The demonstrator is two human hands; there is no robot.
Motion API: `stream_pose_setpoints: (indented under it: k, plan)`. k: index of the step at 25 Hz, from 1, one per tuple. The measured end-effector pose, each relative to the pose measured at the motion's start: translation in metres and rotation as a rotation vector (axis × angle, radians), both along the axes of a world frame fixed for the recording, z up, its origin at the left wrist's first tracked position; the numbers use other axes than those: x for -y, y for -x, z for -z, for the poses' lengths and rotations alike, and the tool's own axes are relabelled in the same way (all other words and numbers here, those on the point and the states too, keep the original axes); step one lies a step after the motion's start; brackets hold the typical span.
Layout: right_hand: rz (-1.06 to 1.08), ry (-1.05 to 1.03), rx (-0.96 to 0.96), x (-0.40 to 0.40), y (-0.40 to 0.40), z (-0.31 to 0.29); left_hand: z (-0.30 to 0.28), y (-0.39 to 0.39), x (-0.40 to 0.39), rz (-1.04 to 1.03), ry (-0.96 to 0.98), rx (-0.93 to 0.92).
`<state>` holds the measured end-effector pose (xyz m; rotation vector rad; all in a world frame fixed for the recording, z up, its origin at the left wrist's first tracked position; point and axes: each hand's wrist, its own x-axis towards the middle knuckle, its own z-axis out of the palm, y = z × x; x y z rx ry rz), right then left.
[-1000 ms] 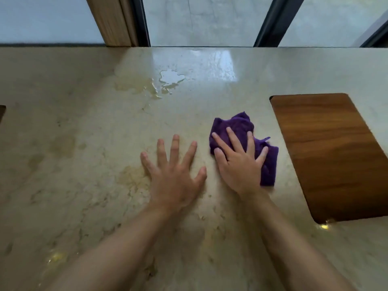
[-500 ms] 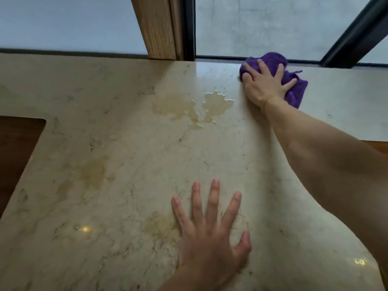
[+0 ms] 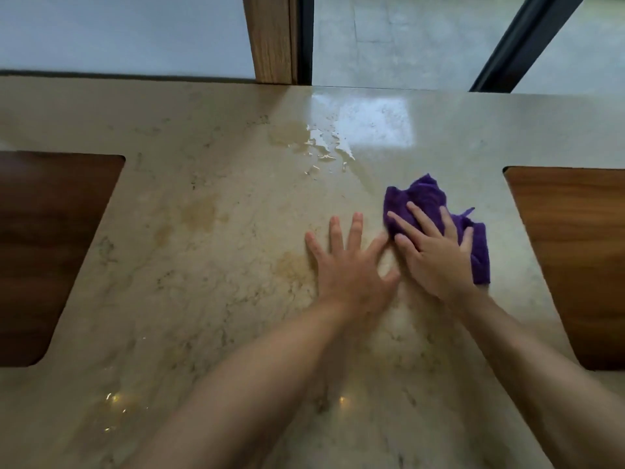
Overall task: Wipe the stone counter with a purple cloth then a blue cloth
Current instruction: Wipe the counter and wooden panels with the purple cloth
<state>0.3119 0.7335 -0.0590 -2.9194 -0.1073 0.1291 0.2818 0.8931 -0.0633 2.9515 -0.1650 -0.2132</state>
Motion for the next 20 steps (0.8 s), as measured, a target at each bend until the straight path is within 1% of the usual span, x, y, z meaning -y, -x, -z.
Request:
stream_pose_setpoints:
  k: [2, 5, 7, 10, 13, 15, 16, 18, 20]
  plan:
    - [0.078, 0.019, -0.034, -0.007, 0.080, -0.006, -0.002, 0.003, -0.039, 0.070, -0.012, -0.003]
    - [0.128, 0.024, -0.167, -0.030, 0.198, -0.010, 0.000, 0.008, -0.135, 0.000, -0.065, -0.003]
    - [0.122, 0.046, -0.185, -0.051, 0.274, -0.011, -0.001, 0.016, -0.196, -0.022, -0.065, -0.051]
    - [0.013, 0.112, -0.141, -0.075, 0.351, -0.003, 0.001, 0.028, -0.234, 0.034, -0.078, -0.056]
    - [-0.101, 0.263, 0.003, -0.078, 0.356, 0.002, 0.008, 0.037, -0.236, 0.049, -0.093, 0.013]
    - [-0.124, 0.293, 0.058, -0.082, 0.339, 0.005, 0.010, 0.040, -0.237, 0.058, -0.106, 0.042]
    - [-0.104, 0.255, 0.038, -0.085, 0.323, 0.007, 0.011, 0.039, -0.237, 0.065, -0.103, 0.062]
    - [0.047, 0.131, -0.044, -0.093, 0.270, 0.003, 0.011, 0.040, -0.236, 0.097, -0.108, 0.083]
    - [0.145, 0.050, -0.082, -0.095, 0.191, -0.001, 0.011, 0.043, -0.235, 0.129, -0.129, 0.092]
